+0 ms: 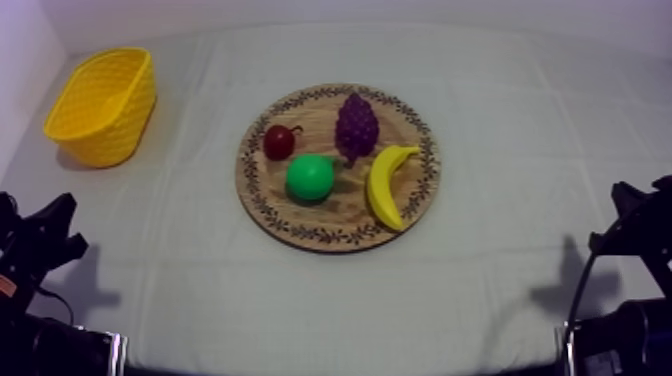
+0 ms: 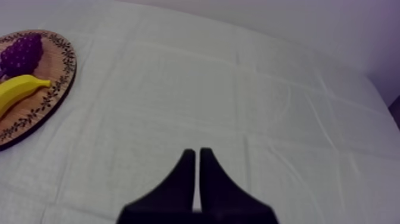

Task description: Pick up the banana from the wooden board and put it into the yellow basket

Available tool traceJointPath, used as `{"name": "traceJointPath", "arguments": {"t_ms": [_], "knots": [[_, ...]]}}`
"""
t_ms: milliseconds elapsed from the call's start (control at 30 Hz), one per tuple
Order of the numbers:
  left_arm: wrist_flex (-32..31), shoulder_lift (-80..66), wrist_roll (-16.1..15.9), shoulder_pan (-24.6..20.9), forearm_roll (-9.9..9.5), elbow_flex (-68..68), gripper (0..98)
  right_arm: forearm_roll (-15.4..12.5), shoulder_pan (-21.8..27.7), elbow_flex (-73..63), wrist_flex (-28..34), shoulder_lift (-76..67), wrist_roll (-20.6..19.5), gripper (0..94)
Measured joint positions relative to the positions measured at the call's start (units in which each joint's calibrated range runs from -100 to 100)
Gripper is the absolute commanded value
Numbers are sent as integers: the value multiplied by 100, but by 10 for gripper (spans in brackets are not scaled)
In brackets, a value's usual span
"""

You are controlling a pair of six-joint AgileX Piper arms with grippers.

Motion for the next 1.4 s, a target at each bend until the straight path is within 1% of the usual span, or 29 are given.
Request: {"name": "traceJointPath", "arguments": {"t_ms": [67,133,267,367,500,567,633,700,833,933,1100,1200,1400], "knots": [[-21,43,126,12,6,0,1,0,0,0,0,0,0,6],[-175,152,278,74,20,13,1,0,0,0,0,0,3,6],[-580,422,362,316,172,-156,1,0,0,0,0,0,3,6],[-614,766,246,546,223,-547,5,0,0,0,0,0,3,6],[-605,1355,-109,886,223,-1311,3,0,0,0,0,0,3,6],[-563,1701,-230,1070,223,-1731,2,0,0,0,0,0,3,6],[-435,2027,-271,1245,223,-2214,2,0,0,0,0,0,3,6],[-294,2399,-250,1393,146,-2706,2,0,0,0,0,0,3,6],[46,3153,8,1712,28,-3622,2,0,0,0,0,0,3,6],[163,3724,405,1943,17,-4214,1,0,0,0,0,0,3,6],[436,4749,986,2323,-80,-5086,1,0,0,0,0,0,3,6],[602,5305,1219,2543,-91,-5588,2,0,0,0,0,0,3,6],[981,6355,1548,2927,-84,-6481,4,0,0,0,0,0,3,6]]}}
